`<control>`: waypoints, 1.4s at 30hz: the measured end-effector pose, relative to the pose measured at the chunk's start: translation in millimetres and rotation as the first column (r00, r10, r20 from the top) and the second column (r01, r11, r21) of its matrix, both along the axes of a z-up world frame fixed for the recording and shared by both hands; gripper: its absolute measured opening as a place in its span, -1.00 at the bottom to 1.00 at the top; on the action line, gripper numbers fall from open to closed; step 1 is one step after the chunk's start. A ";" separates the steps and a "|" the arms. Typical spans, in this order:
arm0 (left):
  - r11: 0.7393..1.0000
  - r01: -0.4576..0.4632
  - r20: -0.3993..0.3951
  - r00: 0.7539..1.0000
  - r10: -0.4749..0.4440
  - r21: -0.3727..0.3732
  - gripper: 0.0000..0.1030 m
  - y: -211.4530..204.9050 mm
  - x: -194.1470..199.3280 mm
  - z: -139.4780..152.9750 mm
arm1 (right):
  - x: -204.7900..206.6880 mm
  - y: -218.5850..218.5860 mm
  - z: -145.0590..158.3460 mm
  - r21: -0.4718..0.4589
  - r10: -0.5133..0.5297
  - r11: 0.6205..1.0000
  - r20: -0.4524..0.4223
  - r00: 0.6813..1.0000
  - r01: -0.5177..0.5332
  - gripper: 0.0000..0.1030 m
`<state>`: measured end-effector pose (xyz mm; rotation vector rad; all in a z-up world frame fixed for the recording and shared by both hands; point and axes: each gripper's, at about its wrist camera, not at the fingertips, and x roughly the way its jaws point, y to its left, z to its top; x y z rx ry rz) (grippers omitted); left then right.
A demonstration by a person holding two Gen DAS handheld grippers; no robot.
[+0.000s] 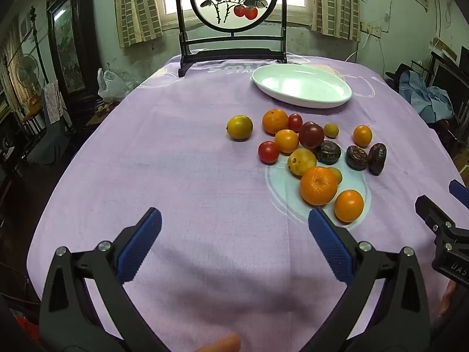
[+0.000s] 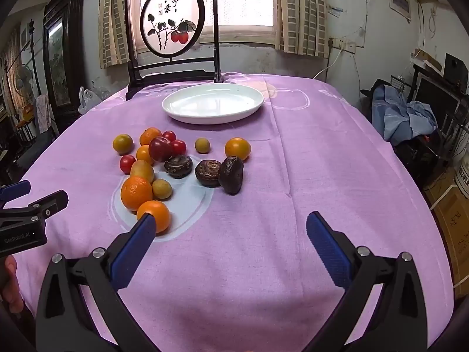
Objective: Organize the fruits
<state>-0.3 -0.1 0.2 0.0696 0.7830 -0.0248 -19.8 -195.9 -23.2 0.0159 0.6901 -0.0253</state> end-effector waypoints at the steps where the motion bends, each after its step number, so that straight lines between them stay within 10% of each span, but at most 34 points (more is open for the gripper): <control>1: 1.000 -0.001 0.000 1.000 0.001 0.000 0.96 0.0 -0.1 0.1 | 0.2 0.6 -0.2 -0.003 0.000 1.000 -0.001 1.000 0.000 0.97; 42: 1.000 0.024 -0.013 1.000 -0.024 -0.018 0.96 -1.9 3.5 0.7 | 6.5 8.3 -1.8 -0.040 0.018 0.999 -0.031 0.999 -0.020 0.97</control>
